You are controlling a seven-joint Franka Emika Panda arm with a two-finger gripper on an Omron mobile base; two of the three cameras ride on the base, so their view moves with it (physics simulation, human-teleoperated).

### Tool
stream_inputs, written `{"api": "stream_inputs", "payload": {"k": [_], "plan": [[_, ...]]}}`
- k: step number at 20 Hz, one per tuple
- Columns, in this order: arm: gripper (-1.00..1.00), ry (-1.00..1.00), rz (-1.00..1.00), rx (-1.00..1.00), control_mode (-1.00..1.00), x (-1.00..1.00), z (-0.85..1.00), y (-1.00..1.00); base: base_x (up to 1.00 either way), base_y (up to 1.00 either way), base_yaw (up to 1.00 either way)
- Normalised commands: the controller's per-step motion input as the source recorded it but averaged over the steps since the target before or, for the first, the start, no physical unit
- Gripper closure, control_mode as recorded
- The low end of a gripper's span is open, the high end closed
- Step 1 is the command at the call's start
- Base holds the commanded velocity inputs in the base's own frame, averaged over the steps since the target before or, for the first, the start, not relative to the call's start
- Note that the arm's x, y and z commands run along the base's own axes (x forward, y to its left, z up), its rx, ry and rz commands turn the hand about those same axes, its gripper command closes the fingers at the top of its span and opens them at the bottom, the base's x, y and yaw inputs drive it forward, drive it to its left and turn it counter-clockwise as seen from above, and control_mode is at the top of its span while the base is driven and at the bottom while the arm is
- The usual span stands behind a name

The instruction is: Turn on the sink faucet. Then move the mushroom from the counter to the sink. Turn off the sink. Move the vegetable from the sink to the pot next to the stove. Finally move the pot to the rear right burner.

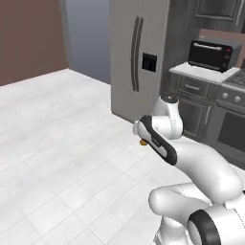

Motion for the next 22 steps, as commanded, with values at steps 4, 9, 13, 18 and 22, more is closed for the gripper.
{"api": "stream_inputs", "payload": {"k": [4, 9, 13, 18, 22], "plan": [[1.0, 0.0, 0.0, 0.0, 1.0, 0.0, 0.0, 0.0, 0.38, -0.21, -0.43], [1.0, 0.0, 0.0, 0.0, 1.0, 0.0, 0.0, 0.0, 0.38, -0.22, -0.42], [1.0, 0.0, 0.0, 0.0, 1.0, 0.0, 0.0, 0.0, 0.38, -0.21, -0.42], [1.0, 0.0, 0.0, 0.0, 1.0, 0.0, 0.0, 0.0, 0.46, -0.17, -0.41], [1.0, 0.0, 0.0, 0.0, 1.0, 0.0, 0.0, 0.0, 0.48, -0.16, -0.4]]}}
